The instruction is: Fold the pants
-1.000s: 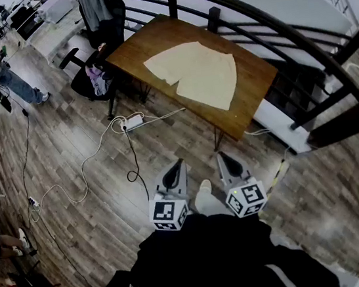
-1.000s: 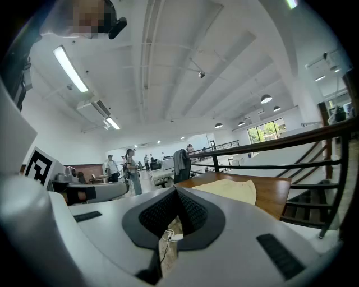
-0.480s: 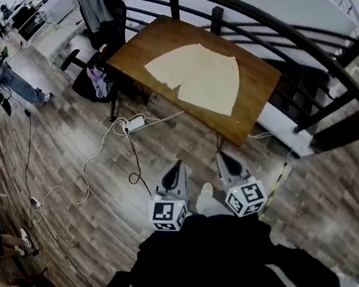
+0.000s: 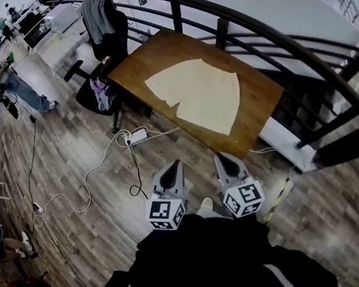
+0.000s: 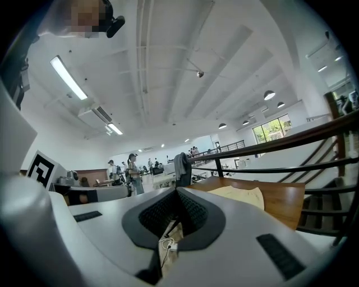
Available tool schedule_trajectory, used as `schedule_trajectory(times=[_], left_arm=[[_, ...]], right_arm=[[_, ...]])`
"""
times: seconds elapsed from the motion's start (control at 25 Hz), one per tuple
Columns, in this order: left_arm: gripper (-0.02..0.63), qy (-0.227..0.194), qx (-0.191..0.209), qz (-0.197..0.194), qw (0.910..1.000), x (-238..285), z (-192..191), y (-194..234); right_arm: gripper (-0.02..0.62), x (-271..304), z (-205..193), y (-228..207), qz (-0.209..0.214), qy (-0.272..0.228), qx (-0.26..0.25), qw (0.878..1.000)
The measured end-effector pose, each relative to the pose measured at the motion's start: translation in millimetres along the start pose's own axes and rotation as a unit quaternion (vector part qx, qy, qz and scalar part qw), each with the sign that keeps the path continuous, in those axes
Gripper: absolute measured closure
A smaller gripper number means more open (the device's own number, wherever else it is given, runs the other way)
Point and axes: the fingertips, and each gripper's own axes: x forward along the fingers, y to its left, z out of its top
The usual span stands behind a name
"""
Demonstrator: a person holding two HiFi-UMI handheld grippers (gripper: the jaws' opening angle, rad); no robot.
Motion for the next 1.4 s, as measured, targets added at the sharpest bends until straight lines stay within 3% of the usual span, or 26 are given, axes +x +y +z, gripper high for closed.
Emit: schedule_trajectory(times=[0.4,0.64,1.0,1.4], left_arm=[[0.604,0.013,-0.012,0.009,0.9998,44.2,-1.8,-5.8],[0.604,0.038,-0.021,0.006,0.9990,74.7,-18.8,16.1],[0.604,0.049,-0.008,-0.023,0.9985,170.9,-3.7,83.0],[0.604,0.080,0.027,-0.058,0.9947,282.8,51.3,201.3]], right_arm=[[0.592,23.5,0.3,-25.1,0.012,0.007,0.002,1.000],[0.592,54.3,-14.7,-46.3,-0.006,0.037,0.012,0.999],[0.592,161.1,-1.5,-81.1,-0.017,0.056,-0.006,0.998],[0.592,321.6,49.0,-106.8,-0.044,0.070,-0.013,0.997]])
